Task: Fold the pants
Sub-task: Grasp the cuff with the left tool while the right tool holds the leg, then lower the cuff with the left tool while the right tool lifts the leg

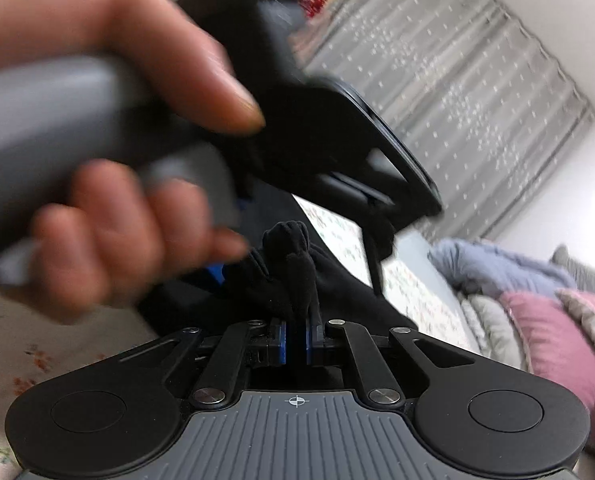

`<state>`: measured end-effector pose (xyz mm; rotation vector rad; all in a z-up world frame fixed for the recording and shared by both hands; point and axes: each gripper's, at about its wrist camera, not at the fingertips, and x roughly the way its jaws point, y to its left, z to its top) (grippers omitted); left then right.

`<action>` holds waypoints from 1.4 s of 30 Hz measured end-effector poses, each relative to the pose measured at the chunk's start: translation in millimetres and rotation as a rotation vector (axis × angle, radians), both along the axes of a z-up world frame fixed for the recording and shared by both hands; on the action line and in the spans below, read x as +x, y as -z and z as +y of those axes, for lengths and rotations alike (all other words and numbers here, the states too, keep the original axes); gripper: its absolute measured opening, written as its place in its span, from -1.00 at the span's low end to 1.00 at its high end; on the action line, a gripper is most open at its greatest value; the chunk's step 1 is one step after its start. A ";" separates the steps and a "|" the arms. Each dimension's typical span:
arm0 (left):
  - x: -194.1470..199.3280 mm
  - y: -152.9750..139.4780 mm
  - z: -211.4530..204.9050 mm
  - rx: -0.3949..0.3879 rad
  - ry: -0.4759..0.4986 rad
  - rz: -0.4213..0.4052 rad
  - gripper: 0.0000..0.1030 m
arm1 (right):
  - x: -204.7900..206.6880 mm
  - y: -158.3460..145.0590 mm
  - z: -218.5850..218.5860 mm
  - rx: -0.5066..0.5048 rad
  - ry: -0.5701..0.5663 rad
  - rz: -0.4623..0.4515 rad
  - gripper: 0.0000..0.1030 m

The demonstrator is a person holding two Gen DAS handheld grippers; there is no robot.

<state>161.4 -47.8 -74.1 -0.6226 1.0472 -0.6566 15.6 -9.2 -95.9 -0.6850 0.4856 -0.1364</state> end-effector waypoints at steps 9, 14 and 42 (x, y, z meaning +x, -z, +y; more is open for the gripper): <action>-3.2 -19.4 -3.7 0.125 0.010 -0.126 -0.36 | 8.7 -2.2 -5.1 0.005 0.007 -0.010 -0.84; 1.8 -35.9 5.3 0.136 -0.003 -0.170 -0.37 | 11.8 8.5 -7.3 -0.094 0.038 -0.024 -0.22; 32.0 -93.4 132.4 0.292 -0.226 -0.310 -0.40 | 35.9 0.6 -8.6 -0.032 0.111 -0.016 -0.80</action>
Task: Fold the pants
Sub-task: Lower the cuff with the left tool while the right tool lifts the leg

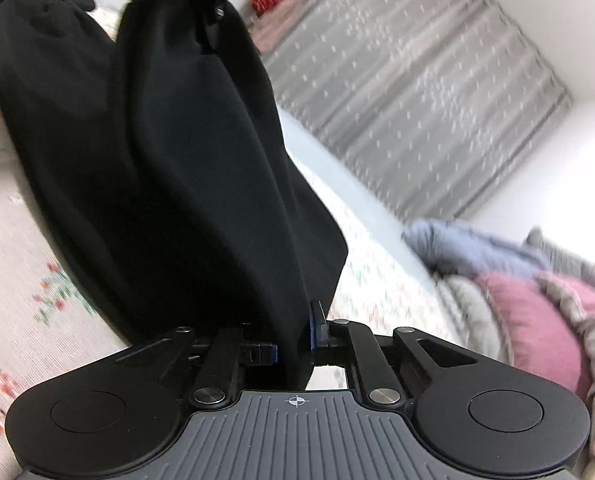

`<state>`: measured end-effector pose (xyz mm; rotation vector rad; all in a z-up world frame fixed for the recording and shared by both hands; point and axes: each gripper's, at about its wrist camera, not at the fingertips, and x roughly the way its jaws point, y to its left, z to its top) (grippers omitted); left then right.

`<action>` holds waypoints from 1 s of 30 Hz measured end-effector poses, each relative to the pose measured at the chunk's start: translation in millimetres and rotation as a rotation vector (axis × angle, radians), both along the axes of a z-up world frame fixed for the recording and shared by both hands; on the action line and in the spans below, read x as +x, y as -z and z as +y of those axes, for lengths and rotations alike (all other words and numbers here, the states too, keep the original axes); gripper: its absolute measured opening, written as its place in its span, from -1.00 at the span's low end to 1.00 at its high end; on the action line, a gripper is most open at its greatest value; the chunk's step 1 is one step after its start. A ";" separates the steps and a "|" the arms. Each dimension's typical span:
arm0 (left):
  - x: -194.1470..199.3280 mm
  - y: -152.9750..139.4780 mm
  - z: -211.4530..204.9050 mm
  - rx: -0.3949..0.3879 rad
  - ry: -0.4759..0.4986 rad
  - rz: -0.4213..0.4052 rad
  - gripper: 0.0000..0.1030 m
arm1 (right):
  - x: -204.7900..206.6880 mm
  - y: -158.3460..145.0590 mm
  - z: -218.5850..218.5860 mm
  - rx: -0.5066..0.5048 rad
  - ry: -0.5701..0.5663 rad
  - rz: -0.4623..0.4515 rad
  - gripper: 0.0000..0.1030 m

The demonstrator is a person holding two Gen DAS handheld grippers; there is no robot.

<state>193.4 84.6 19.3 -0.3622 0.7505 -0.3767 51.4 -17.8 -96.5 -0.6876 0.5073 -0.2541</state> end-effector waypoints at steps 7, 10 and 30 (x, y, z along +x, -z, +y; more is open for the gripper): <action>11.1 4.0 47.1 0.002 -0.020 0.039 -0.40 | 24.1 10.6 13.6 -0.073 -0.085 0.002 -0.80; 16.6 4.9 68.5 -0.032 -0.033 0.062 -0.40 | 32.7 8.5 17.7 -0.102 -0.109 -0.007 -0.80; 40.0 51.3 151.8 0.065 -0.064 0.145 -0.35 | 64.4 14.8 42.4 -0.105 -0.256 0.084 -0.82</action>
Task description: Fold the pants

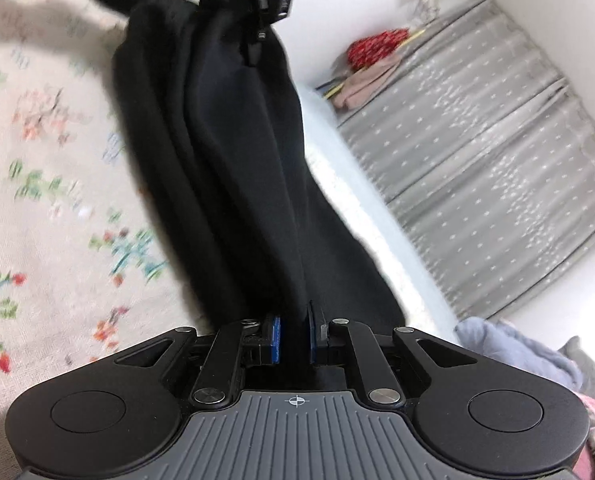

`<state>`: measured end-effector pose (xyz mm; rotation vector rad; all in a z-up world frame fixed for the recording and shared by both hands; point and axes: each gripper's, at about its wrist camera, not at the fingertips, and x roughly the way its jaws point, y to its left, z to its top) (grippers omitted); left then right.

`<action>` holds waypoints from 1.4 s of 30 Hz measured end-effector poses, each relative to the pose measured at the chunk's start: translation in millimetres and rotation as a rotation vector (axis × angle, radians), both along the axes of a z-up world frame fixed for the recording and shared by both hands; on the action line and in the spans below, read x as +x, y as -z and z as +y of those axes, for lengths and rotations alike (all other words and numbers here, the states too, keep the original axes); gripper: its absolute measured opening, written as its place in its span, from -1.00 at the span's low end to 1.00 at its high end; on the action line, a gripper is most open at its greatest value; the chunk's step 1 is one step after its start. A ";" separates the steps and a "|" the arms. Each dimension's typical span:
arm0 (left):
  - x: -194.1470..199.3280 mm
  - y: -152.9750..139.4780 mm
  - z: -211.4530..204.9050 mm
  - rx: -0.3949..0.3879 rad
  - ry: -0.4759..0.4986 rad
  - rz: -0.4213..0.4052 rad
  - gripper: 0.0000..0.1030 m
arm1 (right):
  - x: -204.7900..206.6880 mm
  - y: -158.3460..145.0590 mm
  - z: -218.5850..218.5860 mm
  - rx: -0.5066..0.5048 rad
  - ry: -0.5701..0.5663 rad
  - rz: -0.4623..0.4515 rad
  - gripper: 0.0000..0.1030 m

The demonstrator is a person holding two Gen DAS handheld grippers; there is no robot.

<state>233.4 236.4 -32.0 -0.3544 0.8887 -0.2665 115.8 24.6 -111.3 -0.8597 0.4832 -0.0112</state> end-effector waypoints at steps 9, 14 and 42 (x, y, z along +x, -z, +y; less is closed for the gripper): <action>-6.1 -24.6 -6.3 0.045 0.005 -0.122 -0.22 | 2.6 -18.5 -3.4 0.092 0.001 -0.032 -0.83; -2.8 -17.0 -3.1 0.086 -0.028 -0.077 -0.09 | 1.5 0.5 1.8 0.049 -0.005 0.036 -0.83; -20.1 8.1 -96.5 0.402 0.031 0.014 -0.02 | 5.6 -94.2 -76.1 0.626 0.010 0.167 -0.63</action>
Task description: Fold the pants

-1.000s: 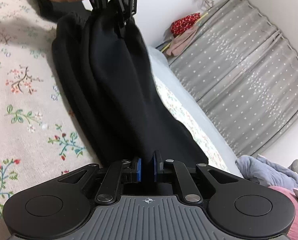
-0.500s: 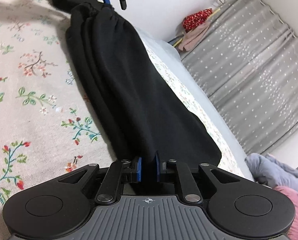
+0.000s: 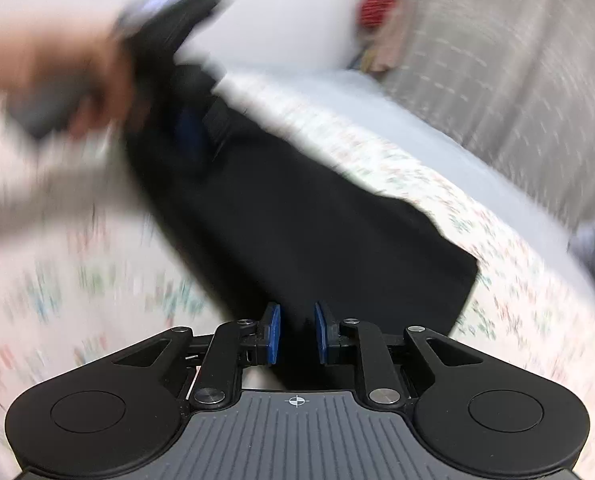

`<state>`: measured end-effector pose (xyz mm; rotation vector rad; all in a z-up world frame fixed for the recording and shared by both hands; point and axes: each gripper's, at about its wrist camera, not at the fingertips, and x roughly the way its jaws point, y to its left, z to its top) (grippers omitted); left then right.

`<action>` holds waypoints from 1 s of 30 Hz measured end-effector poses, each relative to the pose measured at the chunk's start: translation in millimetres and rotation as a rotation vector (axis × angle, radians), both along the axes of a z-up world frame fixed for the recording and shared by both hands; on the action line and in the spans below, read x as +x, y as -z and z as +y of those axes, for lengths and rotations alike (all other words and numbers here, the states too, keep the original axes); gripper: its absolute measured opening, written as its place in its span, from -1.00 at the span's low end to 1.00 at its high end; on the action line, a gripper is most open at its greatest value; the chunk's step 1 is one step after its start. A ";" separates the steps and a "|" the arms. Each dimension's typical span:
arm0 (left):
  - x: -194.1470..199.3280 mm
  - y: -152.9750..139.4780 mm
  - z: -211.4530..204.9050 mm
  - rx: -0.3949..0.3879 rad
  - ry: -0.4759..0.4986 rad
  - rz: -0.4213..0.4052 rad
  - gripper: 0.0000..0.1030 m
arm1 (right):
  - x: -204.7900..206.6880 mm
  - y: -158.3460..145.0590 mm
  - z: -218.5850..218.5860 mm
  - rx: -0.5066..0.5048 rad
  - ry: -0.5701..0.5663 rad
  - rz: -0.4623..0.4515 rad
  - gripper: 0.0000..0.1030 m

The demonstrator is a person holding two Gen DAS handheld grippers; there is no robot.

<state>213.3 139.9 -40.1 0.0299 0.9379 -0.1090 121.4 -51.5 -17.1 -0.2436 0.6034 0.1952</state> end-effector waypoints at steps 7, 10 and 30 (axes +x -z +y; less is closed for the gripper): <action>-20.8 -20.7 -23.4 -0.032 0.070 -0.111 -0.01 | 17.1 4.1 -81.8 0.303 0.216 0.074 -0.68; -37.9 -26.7 -48.3 -0.074 0.197 -0.189 0.03 | 23.5 17.9 -75.5 0.308 0.193 0.147 -0.77; -61.5 5.7 -106.0 -0.041 0.309 -0.020 0.12 | -12.9 42.7 -30.3 0.013 0.171 0.121 -0.72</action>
